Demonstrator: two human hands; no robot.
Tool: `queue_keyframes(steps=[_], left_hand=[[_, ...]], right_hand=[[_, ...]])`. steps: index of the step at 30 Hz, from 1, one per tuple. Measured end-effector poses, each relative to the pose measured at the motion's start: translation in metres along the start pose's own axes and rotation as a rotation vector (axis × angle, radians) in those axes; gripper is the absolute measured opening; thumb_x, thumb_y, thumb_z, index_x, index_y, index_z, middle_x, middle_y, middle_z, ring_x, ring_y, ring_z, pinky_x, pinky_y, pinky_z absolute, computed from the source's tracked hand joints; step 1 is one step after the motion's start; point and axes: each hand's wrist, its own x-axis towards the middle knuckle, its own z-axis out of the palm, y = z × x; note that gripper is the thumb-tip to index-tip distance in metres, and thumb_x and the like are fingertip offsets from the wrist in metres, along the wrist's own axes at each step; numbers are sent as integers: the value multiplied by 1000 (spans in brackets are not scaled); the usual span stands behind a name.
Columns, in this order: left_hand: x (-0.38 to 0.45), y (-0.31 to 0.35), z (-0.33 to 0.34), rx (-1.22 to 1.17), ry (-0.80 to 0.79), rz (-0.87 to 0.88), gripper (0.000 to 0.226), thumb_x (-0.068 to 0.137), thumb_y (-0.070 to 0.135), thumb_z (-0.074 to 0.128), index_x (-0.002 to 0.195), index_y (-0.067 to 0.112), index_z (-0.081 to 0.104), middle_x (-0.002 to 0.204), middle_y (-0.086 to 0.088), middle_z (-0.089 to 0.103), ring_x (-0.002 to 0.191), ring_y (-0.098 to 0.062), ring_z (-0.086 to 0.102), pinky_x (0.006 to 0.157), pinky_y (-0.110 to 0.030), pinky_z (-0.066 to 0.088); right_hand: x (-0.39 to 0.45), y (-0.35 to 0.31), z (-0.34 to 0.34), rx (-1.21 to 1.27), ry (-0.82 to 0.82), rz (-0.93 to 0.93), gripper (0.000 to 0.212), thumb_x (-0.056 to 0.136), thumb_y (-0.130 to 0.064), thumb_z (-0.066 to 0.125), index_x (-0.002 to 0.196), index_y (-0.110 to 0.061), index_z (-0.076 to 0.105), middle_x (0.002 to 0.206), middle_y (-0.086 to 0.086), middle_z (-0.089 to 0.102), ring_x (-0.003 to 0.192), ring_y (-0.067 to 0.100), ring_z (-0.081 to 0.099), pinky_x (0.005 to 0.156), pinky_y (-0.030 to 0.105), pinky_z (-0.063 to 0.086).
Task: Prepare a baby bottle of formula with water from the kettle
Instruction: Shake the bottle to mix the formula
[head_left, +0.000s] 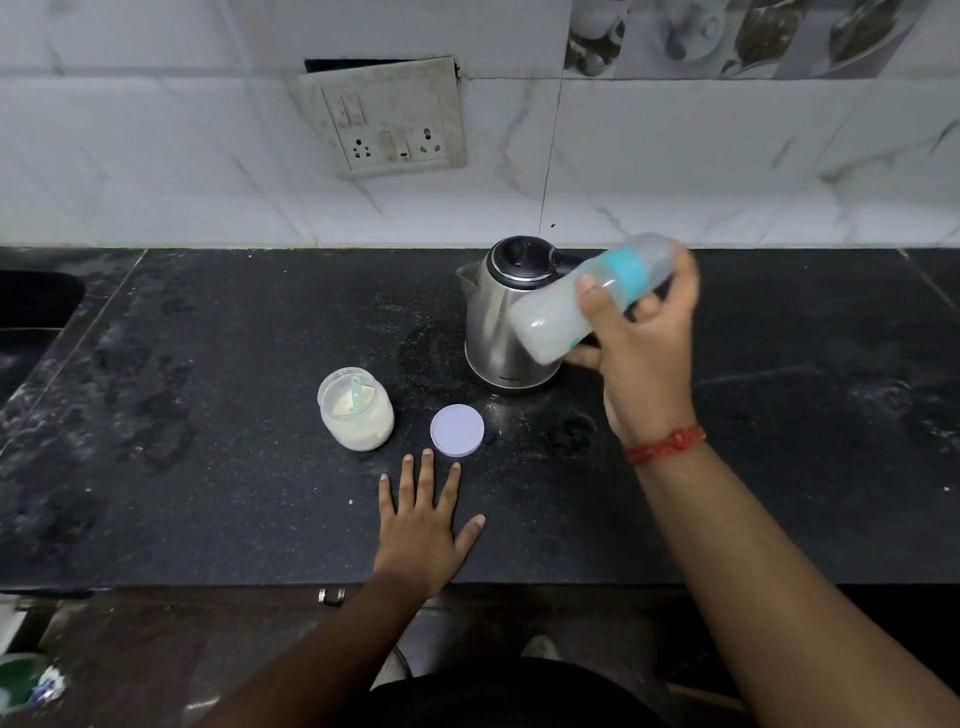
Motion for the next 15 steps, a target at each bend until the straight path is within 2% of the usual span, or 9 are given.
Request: queue_keyframes(steps=[2, 5, 6, 9, 13, 15], left_hand=[[0, 1, 0, -2, 4, 4, 82, 99, 75, 12, 159, 23, 33, 167, -18, 26, 155, -41, 21, 120, -66, 16], [0, 0, 0, 1, 14, 12, 82, 99, 75, 13, 159, 23, 33, 167, -18, 26, 155, -41, 21, 120, -65, 14], [0, -1, 0, 5, 15, 10, 82, 99, 75, 13, 159, 23, 34, 167, -19, 27, 155, -42, 22, 119, -65, 13], [0, 1, -1, 4, 10, 6, 82, 99, 75, 13, 159, 23, 34, 167, -19, 27, 155, -41, 21, 120, -65, 13], [0, 0, 0, 2, 9, 8, 81, 99, 74, 14, 159, 23, 35, 167, -19, 28, 155, -42, 23, 119, -65, 14], [1, 1, 0, 2, 8, 4, 82, 99, 74, 13, 158, 23, 37, 166, -19, 29, 154, -42, 24, 119, -65, 15]], right_hand=[[2, 0, -1, 56, 69, -8, 73, 90, -16, 74, 145, -27, 28, 125, 15, 61, 98, 17, 71, 65, 50, 63], [-6, 6, -2, -75, -117, 26, 76, 87, -10, 77, 146, -30, 32, 123, 9, 65, 104, 23, 72, 64, 42, 62], [-6, 6, -3, -69, -99, 28, 76, 87, -11, 77, 146, -29, 33, 124, 9, 65, 104, 23, 72, 64, 41, 62], [-2, 8, -6, 57, 97, 22, 70, 91, -18, 73, 145, -25, 29, 125, 15, 62, 97, 18, 72, 64, 44, 62], [-7, 15, -7, -102, -104, 56, 75, 88, -11, 76, 146, -31, 33, 119, 6, 67, 100, 20, 72, 63, 43, 62], [-3, 12, -11, -9, 18, 50, 68, 91, -14, 74, 144, -29, 33, 118, 9, 66, 97, 17, 73, 61, 40, 61]])
